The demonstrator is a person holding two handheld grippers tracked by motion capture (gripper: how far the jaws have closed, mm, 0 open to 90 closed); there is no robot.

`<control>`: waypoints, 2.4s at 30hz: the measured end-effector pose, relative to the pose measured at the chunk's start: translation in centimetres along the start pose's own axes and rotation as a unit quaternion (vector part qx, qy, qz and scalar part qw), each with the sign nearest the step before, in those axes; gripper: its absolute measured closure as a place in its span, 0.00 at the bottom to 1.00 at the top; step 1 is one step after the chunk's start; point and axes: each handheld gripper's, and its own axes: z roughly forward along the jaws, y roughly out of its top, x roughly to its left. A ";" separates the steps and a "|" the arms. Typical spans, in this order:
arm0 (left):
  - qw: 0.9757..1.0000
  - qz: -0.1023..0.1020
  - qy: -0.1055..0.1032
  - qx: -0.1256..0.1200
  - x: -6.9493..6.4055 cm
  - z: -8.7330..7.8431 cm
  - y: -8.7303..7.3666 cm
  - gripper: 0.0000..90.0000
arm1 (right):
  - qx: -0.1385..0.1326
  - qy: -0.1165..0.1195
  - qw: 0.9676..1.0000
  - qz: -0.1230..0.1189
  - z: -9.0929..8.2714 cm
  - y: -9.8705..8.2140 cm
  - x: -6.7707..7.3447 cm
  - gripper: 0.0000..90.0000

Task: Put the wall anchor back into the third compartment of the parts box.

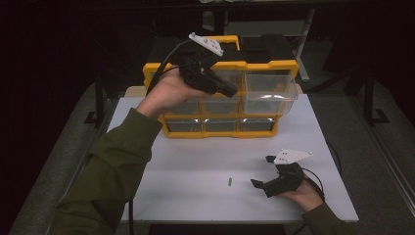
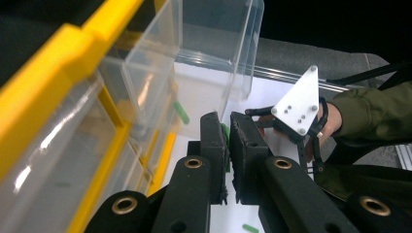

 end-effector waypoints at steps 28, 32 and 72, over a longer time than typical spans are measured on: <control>0.999 0.009 0.032 0.022 0.9 5.3 5.0 0.94 | -0.004 0.006 1.000 0.002 -0.3 0.0 0.0 0.00; 0.999 0.001 0.030 0.040 1.3 6.3 4.8 0.94 | -0.005 0.006 1.000 0.003 -0.3 0.0 -0.1 0.00; 0.999 -0.024 0.037 0.015 -0.3 1.0 -2.4 0.86 | 0.001 0.005 1.000 0.003 -0.2 0.0 -0.1 0.00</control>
